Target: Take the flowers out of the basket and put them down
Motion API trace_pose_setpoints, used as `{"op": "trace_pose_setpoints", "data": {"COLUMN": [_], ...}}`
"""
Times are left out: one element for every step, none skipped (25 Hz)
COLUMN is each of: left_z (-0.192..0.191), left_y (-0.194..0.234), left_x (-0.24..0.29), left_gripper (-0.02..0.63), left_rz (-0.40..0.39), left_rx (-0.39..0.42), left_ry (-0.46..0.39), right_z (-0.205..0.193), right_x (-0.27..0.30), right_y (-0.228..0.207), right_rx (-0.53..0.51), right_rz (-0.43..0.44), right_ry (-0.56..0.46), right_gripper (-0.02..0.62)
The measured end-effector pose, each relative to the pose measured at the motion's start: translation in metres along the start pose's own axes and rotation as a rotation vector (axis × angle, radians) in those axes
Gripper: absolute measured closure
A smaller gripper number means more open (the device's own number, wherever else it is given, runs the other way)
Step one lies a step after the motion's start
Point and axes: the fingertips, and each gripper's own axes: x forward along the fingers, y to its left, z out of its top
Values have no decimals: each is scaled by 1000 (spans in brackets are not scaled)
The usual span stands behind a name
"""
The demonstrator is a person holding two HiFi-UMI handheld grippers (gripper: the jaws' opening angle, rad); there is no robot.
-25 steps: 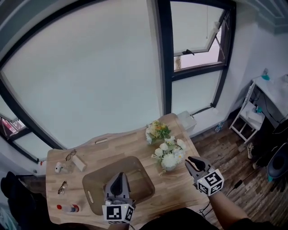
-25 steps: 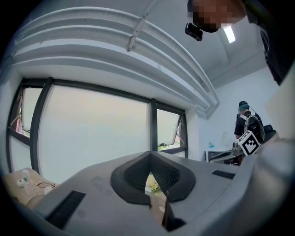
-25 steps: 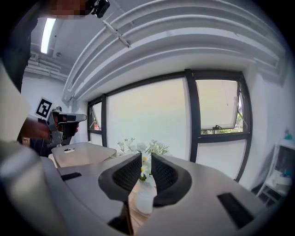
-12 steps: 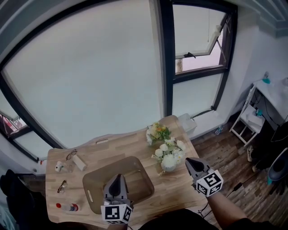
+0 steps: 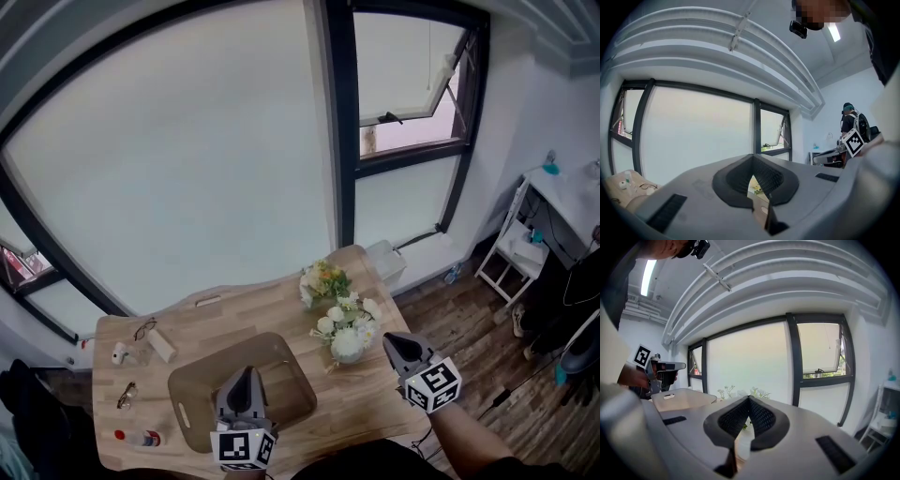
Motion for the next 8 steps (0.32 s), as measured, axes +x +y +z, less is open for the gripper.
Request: {"op": "trace_pose_setpoints", "data": {"left_z": [-1, -2, -2, -2, -2, -2, -2, -2], "left_y": [-1, -3, -4, -5, -6, -6, -7, -7], "left_x": [0, 1, 1, 2, 2, 3, 4, 5], "left_gripper": [604, 604, 604, 604, 604, 604, 604, 604], "left_rz": [-1, -3, -4, -5, -5, -5, -5, -5], "left_rx": [-1, -1, -1, -1, 0, 2, 3, 4], "left_ry": [1, 2, 2, 2, 3, 2, 2, 1], "right_z": [0, 0, 0, 0, 0, 0, 0, 0], "right_x": [0, 0, 0, 0, 0, 0, 1, 1], "right_y": [-1, -1, -2, -2, -2, -3, -3, -4], "right_rx": [2, 3, 3, 1, 0, -1, -3, -4], "right_rz": [0, 0, 1, 2, 3, 3, 3, 3], "right_ry": [0, 0, -1, -1, 0, 0, 0, 0], "right_gripper": [574, 574, 574, 574, 574, 574, 574, 574]}}
